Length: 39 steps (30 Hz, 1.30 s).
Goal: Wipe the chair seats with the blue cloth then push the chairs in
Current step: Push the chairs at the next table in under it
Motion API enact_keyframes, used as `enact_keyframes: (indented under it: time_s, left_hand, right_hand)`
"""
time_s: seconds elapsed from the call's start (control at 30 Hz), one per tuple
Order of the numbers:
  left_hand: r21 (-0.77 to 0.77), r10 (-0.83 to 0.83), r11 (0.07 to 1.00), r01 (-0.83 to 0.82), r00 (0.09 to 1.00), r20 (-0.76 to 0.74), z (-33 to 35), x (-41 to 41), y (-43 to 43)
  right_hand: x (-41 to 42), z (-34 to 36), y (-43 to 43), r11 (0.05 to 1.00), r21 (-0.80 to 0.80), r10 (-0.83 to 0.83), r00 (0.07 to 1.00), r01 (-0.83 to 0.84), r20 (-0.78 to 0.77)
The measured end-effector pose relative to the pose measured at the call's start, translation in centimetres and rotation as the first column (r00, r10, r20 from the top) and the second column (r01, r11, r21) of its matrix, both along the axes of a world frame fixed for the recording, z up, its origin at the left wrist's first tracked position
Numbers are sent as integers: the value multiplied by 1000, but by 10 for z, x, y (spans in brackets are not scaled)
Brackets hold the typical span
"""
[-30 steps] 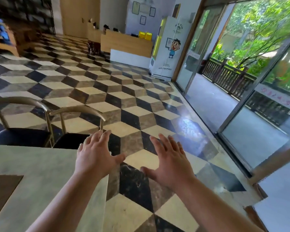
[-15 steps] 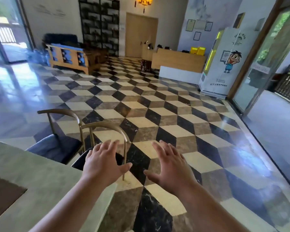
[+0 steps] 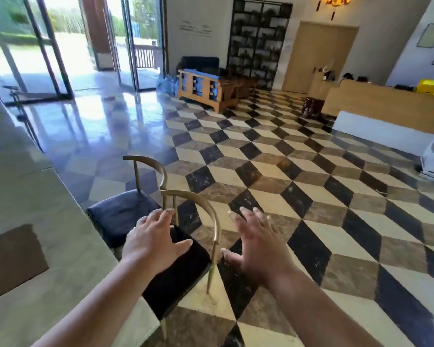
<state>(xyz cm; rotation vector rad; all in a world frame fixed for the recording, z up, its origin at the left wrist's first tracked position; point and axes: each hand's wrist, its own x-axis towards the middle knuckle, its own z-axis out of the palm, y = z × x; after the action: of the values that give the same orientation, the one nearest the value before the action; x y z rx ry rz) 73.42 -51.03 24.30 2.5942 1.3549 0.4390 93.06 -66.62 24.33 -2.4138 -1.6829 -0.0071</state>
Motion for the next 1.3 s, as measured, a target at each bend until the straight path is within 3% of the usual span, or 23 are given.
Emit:
enact_keyframes:
  time_s: [0.3,0.5,0.7,0.97,1.1,1.3]
  left_hand:
    - [-110,61,993,-53,995,73,3,198,110]
    - [-50,120,992,-115,989,90,32,297,174]
    - [-14,286,958,-286,949,131,36,369,225]
    - [-158,638,766,-624,768,59,20,410,241]
    - [-226,754,631,-742,655,-49,-3,404,252]
    - [-293,881,447,-845,473,-22,-53,380,296]
  right_hand:
    - [206,22,117,989,-115,94,995,-89,38]
    - [317,45,193,978,8,207,976,-208,74]
    - [407,42,296,910,76,399,911,-408,103]
    - [469,40,429,684,-31,727,679,-728,103]
    - [449,25,495,529,-76,847,521,-845,108]
    - [387,-31,577,276,-168,958,258,-946,123]
